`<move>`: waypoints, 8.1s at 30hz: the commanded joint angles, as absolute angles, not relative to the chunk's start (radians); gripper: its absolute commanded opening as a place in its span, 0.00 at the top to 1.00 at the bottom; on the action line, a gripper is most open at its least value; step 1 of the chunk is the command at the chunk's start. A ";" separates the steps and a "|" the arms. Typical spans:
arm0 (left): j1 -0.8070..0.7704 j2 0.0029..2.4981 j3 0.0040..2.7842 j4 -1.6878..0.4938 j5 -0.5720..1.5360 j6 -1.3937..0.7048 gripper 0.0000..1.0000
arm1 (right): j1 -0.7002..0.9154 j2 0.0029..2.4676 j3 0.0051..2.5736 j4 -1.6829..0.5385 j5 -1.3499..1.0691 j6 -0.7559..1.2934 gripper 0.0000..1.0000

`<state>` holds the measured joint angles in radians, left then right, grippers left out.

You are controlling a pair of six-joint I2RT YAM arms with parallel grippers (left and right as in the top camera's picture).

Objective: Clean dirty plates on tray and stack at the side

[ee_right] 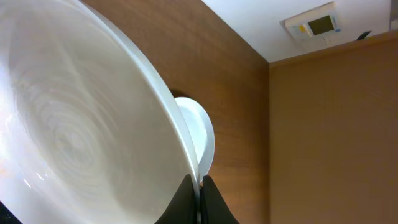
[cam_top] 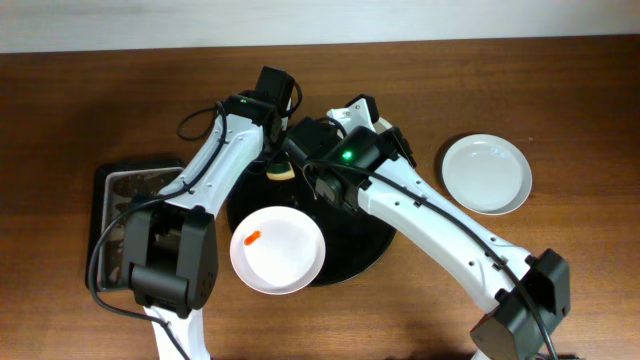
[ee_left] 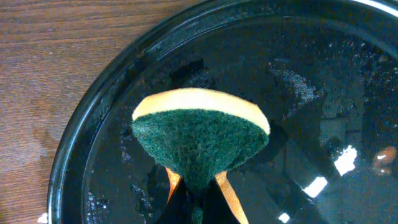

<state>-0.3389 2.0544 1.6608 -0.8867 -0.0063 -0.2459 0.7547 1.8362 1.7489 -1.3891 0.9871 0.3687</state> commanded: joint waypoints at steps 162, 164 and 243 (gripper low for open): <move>-0.009 1.573 1.293 -0.717 0.255 -0.203 1.00 | 0.352 2.004 1.261 -0.701 -0.224 0.580 0.91; -0.132 1.615 1.293 -0.674 0.255 -0.212 1.00 | 0.352 2.004 1.261 -0.701 -0.224 0.580 0.91; -0.257 2.025 1.578 -0.988 0.135 -0.184 0.99 | 0.894 1.850 1.663 -1.365 1.217 0.631 0.96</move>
<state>-0.2604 2.0201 1.5581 -0.9905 0.1242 -0.2012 0.8940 1.8763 1.6459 -1.3624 1.2114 0.5957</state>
